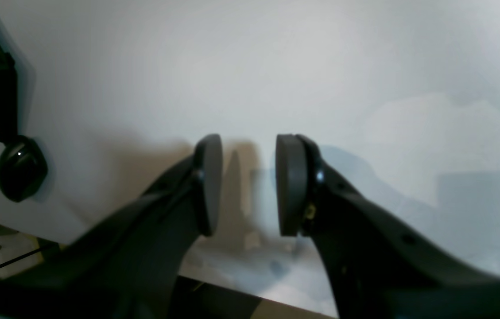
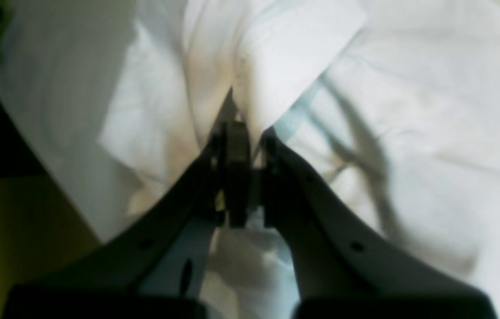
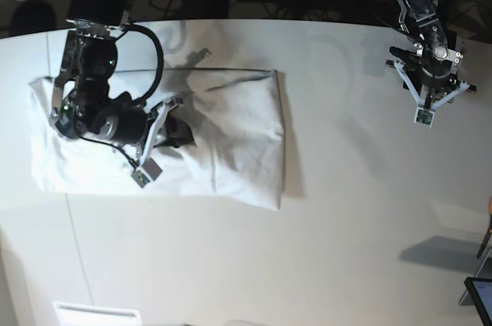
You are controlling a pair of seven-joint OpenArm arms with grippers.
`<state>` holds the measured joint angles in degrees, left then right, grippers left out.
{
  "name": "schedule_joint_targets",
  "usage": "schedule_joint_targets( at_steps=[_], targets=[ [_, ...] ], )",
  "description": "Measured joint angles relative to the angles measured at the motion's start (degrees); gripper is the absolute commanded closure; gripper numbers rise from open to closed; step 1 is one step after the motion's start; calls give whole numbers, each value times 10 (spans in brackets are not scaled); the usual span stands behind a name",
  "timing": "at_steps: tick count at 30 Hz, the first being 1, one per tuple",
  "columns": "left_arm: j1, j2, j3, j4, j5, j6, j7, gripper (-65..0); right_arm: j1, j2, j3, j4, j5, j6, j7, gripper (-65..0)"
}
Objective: Fold the T-shirt properly
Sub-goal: 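Drag the right gripper across the folded shirt to flatten it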
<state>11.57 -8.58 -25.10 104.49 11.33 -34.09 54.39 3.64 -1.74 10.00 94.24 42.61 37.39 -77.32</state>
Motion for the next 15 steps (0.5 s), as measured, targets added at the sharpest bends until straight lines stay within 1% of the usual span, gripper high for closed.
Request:
schedule_joint_targets(
  at_steps=[1, 3, 5, 7, 8, 10, 15],
  targets=[
    [0, 0, 0, 0, 0, 0, 0, -205, -7, 0, 0, 0, 17, -22, -2, -3],
    [0, 0, 0, 0, 0, 0, 0, -205, -16, 0, 0, 0, 52, -50, -4, -3],
    [0, 0, 0, 0, 0, 0, 0, -205, -15, 3, 0, 0, 67, -75, -2, -3],
    [0, 0, 0, 0, 0, 0, 0, -205, -13, 12, 0, 0, 69, -86, 4, -3],
    [0, 0, 0, 0, 0, 0, 0, -205, -13, 19, 0, 0, 66, -89, 15, -3],
    [0, 0, 0, 0, 0, 0, 0, -205, -13, 32, 6, 0, 68, -90, 18, -3],
    [0, 0, 0, 0, 0, 0, 0, -205, -17, 33, 66, 0, 69, -90, 7, -3]
  ],
)
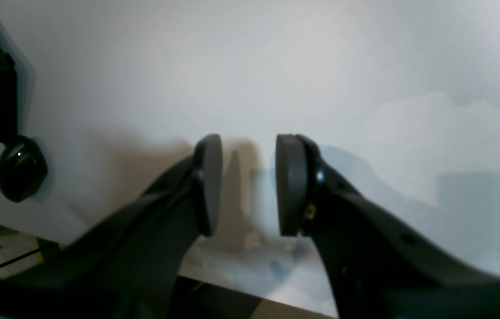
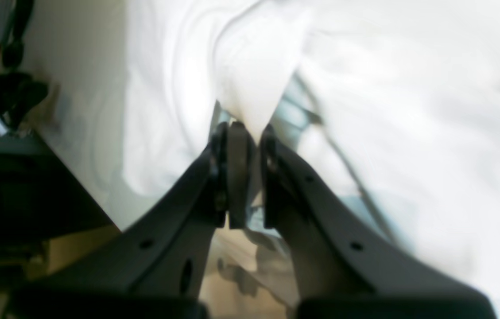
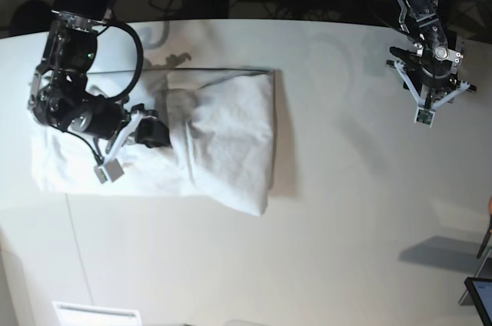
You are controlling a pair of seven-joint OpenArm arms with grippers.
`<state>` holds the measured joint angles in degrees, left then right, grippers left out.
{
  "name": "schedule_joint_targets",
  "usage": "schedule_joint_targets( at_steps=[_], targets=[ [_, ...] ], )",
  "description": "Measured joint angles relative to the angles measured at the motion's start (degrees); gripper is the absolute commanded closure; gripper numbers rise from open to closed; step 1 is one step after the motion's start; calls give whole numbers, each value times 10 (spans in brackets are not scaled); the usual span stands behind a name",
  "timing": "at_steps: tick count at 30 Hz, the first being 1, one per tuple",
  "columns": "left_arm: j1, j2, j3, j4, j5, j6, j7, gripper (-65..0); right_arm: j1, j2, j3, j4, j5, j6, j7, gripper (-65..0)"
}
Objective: Fold the T-shirt properly
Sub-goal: 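Drag the right gripper across the folded shirt to flatten it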
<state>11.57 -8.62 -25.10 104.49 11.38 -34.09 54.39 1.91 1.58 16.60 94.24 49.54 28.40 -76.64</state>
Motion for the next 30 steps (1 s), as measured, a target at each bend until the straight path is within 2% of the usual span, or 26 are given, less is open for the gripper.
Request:
schedule_joint_targets(
  at_steps=[5, 10, 13, 19, 20, 23, 25, 28, 30],
  targets=[
    [-16, 0, 0, -3, 2, 0, 0, -205, -5, 0, 5, 0, 1, 0, -4, -3],
    [-25, 1, 0, -3, 2, 0, 0, -205, -7, -2, 5, -4, 0, -77, -2, -3],
    [-28, -3, 34, -3, 5, 0, 0, -205, -5, -2, 7, -4, 0, -99, -2, -3],
    [-27, 2, 111, -3, -1, 0, 0, -205, -4, 2, 39, -12, 0, -106, 10, -9],
    [-27, 3, 127, -2, 1, 0, 1, -205, -3, 1, 43, -20, 1, -115, 11, -9],
    [-36, 22, 161, 1, 0, 0, 0, -205, -3, -1, 48, -41, 0, -123, 11, -4],
    [-47, 44, 176, 7, -17, 0, -21, -205, -4, -1, 48, -44, 0, -123, 8, -3],
    [-55, 71, 197, 14, -78, 0, -83, -205, -3, 0, 48, -44, 1, -123, 7, -3],
    [-56, 78, 214, 13, -94, 0, -94, -205, -4, 0, 48, -44, 0, -123, 7, -3]
  ],
)
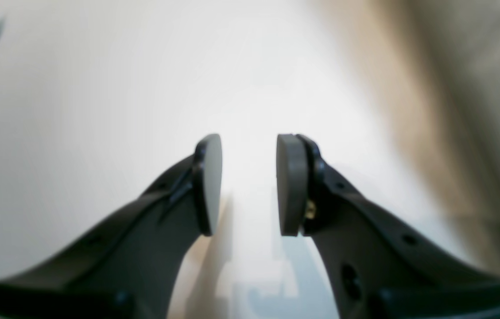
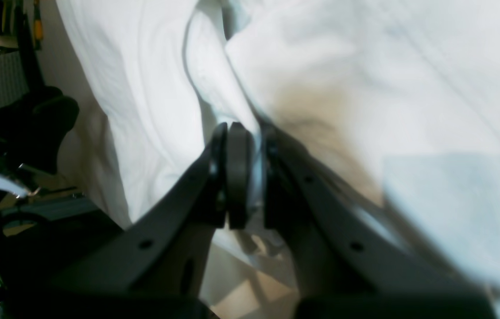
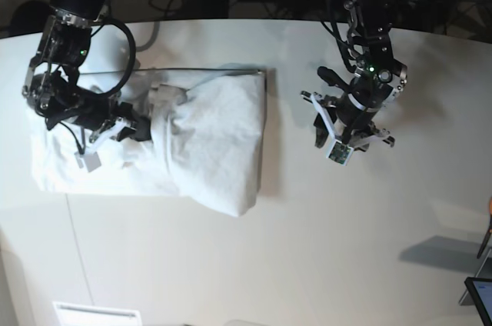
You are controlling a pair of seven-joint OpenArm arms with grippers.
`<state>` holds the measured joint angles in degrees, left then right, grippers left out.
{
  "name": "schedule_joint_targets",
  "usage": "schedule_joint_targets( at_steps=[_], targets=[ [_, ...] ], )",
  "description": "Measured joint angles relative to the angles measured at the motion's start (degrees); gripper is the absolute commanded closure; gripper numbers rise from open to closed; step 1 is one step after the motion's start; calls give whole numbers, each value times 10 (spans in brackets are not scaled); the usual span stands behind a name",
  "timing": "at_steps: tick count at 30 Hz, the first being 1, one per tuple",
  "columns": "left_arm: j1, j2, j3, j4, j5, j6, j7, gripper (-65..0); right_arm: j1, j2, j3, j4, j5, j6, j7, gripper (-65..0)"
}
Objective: Fold the T-shirt properly
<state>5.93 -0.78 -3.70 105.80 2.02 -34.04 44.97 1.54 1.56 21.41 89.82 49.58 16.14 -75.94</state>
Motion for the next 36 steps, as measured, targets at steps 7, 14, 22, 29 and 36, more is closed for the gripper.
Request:
schedule_joint_targets(
  at_steps=[7, 14, 22, 29, 36],
  targets=[
    [-28, 9, 56, -46, -30, 0, -78, -203, 0, 0, 0, 0, 0, 0, 0, -3],
    [-61, 6, 112, -136, -86, 2, -112, -203, -1, 0, 1, 0, 0, 0, 0, -3],
    [-66, 5, 135, -146, -98, 4, -129, -203, -1, 0, 1, 0, 0, 0, 0, -3],
    [-102, 6, 136, -272, -101, 8, -150, -203, -1, 0, 1, 0, -1, 0, 0, -10],
    [-105, 23, 135, -288, -20, 8, -181, -203, -5, 14, 1, 34, -4, 0, 0, -193]
  ],
)
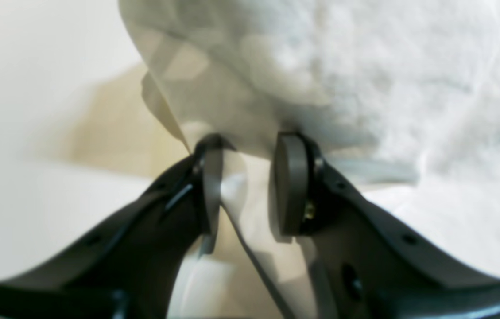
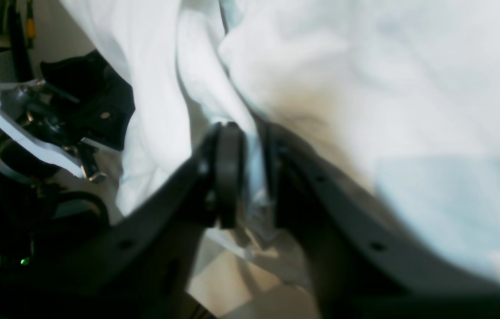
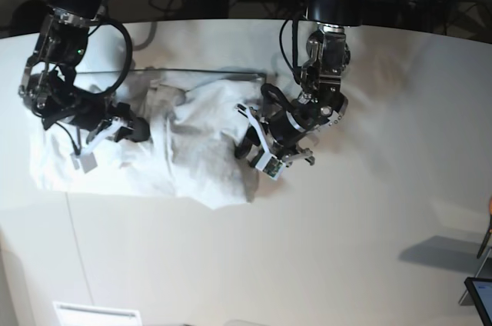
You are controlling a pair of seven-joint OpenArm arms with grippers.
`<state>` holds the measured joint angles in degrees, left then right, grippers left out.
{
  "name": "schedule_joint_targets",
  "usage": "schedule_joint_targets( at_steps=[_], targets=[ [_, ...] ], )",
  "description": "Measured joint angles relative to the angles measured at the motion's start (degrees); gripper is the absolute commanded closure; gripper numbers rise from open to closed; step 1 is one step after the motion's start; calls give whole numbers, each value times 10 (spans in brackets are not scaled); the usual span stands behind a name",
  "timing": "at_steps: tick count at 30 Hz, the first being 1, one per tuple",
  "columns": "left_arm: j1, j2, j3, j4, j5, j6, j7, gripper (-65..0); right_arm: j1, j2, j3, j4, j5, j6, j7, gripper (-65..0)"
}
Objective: Fold the T-shirt properly
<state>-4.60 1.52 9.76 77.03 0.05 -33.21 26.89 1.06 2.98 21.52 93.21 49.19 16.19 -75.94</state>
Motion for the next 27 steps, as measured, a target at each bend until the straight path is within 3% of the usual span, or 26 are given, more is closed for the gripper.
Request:
schedule_joint_targets(
  at_steps=[3, 6, 9, 12, 18, 22, 27],
  targets=[
    [-2, 2, 0, 0, 17, -2, -2, -203, -6, 7, 8, 67, 0, 37, 5, -322],
    [-4, 4, 0, -1, 21, -2, -2, -203, -12, 1, 24, 129, 11, 68, 9, -387],
    [-5, 6, 0, -1, 24, -2, -2, -203, -9, 17, 23, 136, 5, 78, 8, -400],
    [-5, 6, 0, 0, 25, -2, -2, -203, 23, 46, -37, 99, -4, 78, 10, -402],
    [-5, 7, 0, 3, 25, -2, 0, -203, 118, 47, -126, -32, 7, 79, 36, -414],
    [0, 7, 1, 23, 30, -2, 16, -203, 155, 55, -139, -131, 0, 80, 63, -477],
    [3, 7, 0, 35, 40, -2, 26, -203, 172, 56, -141, -212, 0, 78, 76, -477]
  ],
)
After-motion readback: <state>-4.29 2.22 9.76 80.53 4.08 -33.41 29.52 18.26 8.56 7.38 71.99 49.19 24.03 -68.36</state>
